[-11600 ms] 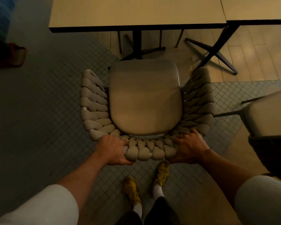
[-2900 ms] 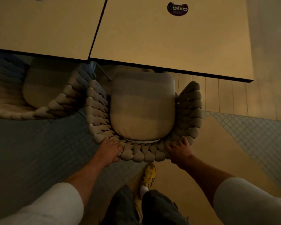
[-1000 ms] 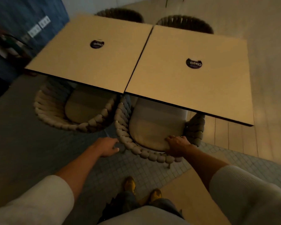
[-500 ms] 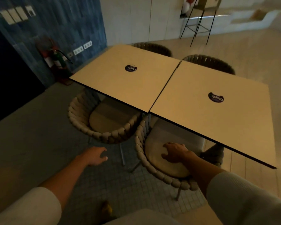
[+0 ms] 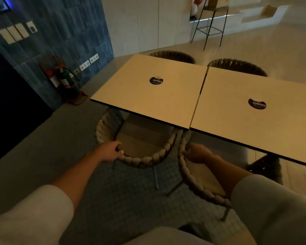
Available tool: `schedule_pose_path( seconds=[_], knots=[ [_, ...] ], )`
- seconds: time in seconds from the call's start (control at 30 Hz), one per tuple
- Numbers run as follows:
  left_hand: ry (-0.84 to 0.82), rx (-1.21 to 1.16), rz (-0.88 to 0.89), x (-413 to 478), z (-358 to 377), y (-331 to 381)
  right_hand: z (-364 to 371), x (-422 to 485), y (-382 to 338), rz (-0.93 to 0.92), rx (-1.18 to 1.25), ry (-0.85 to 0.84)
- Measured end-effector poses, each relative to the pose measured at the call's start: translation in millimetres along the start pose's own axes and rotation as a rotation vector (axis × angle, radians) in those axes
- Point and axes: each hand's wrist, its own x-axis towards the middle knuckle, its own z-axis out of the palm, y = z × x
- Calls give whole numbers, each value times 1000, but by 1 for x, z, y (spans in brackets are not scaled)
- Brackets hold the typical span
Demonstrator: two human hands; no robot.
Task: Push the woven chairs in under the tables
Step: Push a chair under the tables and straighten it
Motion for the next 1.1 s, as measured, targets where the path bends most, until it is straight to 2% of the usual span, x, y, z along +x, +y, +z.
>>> schedule_pose_path(
  seconds=[0.27, 0.47, 0.57, 0.7, 0.87, 0.97, 1.1],
  knots=[
    [15, -145, 40, 64, -37, -23, -2, 31, -20, 174, 435, 81],
    [9, -214, -2, 118, -51, -41, -8, 98, -3, 411, 1102, 204],
    [-1, -220, -30, 150, -61, -58, -15, 136, -2, 493, 1438, 190],
    [-10, -306, -114, 206, -80, -83, -16, 192, 6, 598, 1575, 242],
    [47, -600, -252, 276, -89, -72, -18, 242, 25, 698, 1793, 315],
    [61, -755, -301, 314, -71, -57, -13, 264, 35, 803, 1912, 441],
    [-17, -846, -359, 340, -28, -43, -8, 280, 47, 885, 2094, 646]
  ],
)
